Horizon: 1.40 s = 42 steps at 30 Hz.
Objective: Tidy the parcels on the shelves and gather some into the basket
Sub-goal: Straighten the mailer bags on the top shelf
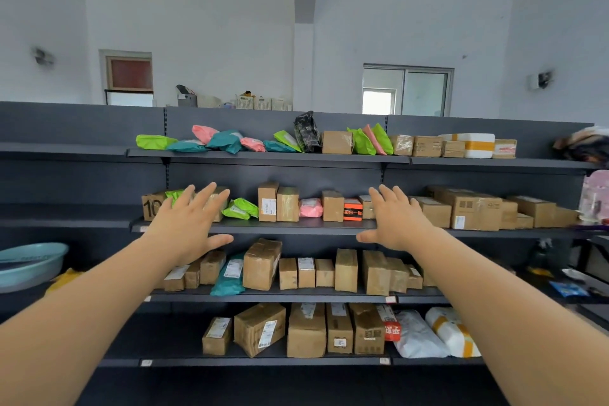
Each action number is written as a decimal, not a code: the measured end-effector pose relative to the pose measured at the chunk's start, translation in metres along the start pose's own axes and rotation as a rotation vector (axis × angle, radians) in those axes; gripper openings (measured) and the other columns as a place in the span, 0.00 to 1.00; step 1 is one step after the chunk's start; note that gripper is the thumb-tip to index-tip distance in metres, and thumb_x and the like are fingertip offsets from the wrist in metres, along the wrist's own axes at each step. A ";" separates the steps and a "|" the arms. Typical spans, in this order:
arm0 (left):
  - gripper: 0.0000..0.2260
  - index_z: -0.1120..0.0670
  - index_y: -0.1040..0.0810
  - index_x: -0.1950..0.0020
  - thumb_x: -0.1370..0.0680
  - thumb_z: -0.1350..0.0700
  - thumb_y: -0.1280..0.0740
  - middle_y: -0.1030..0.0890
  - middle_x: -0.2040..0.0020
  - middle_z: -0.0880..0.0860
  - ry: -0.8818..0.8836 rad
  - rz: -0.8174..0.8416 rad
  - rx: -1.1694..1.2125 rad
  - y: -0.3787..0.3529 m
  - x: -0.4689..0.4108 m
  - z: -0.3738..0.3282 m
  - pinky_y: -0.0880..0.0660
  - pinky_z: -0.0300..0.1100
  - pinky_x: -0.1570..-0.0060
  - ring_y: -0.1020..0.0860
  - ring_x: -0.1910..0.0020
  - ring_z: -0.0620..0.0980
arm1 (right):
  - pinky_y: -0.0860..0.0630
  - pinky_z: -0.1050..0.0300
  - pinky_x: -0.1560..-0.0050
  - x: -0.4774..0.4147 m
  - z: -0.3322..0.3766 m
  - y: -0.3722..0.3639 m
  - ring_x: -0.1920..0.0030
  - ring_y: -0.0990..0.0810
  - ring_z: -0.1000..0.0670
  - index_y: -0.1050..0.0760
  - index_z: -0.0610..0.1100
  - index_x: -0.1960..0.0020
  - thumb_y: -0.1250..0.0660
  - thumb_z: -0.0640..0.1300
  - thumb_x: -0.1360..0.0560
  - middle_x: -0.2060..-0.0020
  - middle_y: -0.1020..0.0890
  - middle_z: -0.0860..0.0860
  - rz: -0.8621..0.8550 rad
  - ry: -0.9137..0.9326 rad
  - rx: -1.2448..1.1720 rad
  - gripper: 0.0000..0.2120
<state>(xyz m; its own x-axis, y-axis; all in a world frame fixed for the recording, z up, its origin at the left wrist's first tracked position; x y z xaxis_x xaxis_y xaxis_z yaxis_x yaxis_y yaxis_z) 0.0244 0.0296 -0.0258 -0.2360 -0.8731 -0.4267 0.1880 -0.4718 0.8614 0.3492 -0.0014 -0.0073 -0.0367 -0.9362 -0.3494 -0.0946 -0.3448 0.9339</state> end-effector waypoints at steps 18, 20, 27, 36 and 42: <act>0.32 0.47 0.48 0.23 0.23 0.38 0.41 0.43 0.24 0.49 -0.009 -0.054 0.089 -0.091 -0.057 0.093 0.33 0.50 0.34 0.42 0.27 0.52 | 0.38 0.42 0.30 -0.087 0.095 -0.063 0.27 0.41 0.43 0.46 0.46 0.25 0.34 0.58 0.26 0.26 0.40 0.47 0.029 0.043 -0.068 0.37; 0.31 0.47 0.47 0.23 0.23 0.39 0.41 0.41 0.25 0.49 -0.003 -0.073 0.105 -0.105 -0.074 0.118 0.33 0.50 0.34 0.41 0.27 0.52 | 0.37 0.42 0.31 -0.108 0.118 -0.072 0.28 0.40 0.43 0.45 0.46 0.25 0.34 0.57 0.26 0.27 0.39 0.46 0.037 0.041 -0.076 0.36; 0.30 0.47 0.44 0.24 0.23 0.41 0.39 0.36 0.28 0.49 0.034 -0.110 0.162 -0.151 -0.128 0.203 0.28 0.49 0.40 0.36 0.31 0.52 | 0.38 0.47 0.30 -0.183 0.206 -0.085 0.27 0.40 0.44 0.45 0.45 0.24 0.35 0.55 0.25 0.26 0.39 0.47 -0.024 0.116 -0.094 0.35; 0.29 0.47 0.43 0.24 0.23 0.42 0.38 0.34 0.31 0.49 0.049 -0.126 0.217 -0.208 -0.175 0.249 0.27 0.49 0.42 0.35 0.33 0.52 | 0.37 0.47 0.31 -0.258 0.283 -0.107 0.29 0.38 0.43 0.43 0.45 0.26 0.35 0.56 0.25 0.28 0.37 0.47 -0.051 0.199 -0.086 0.34; 0.29 0.47 0.43 0.25 0.23 0.42 0.38 0.36 0.30 0.48 0.055 -0.134 0.196 -0.224 -0.212 0.270 0.27 0.47 0.42 0.35 0.33 0.51 | 0.39 0.48 0.29 -0.309 0.306 -0.128 0.28 0.40 0.44 0.46 0.46 0.24 0.36 0.57 0.25 0.27 0.39 0.47 -0.060 0.279 -0.087 0.35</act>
<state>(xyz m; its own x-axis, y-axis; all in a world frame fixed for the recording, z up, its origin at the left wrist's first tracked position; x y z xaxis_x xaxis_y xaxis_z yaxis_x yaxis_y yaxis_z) -0.2248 0.3530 -0.0539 -0.1935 -0.8120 -0.5506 -0.0316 -0.5558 0.8307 0.0682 0.3527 -0.0417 0.2428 -0.8922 -0.3809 -0.0019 -0.3931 0.9195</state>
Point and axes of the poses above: each hand's wrist, its own x-axis away from the middle knuckle, its own y-axis out of the back of the hand, z = x × y, the point moved 4 cm from there along -x, towards the middle knuckle
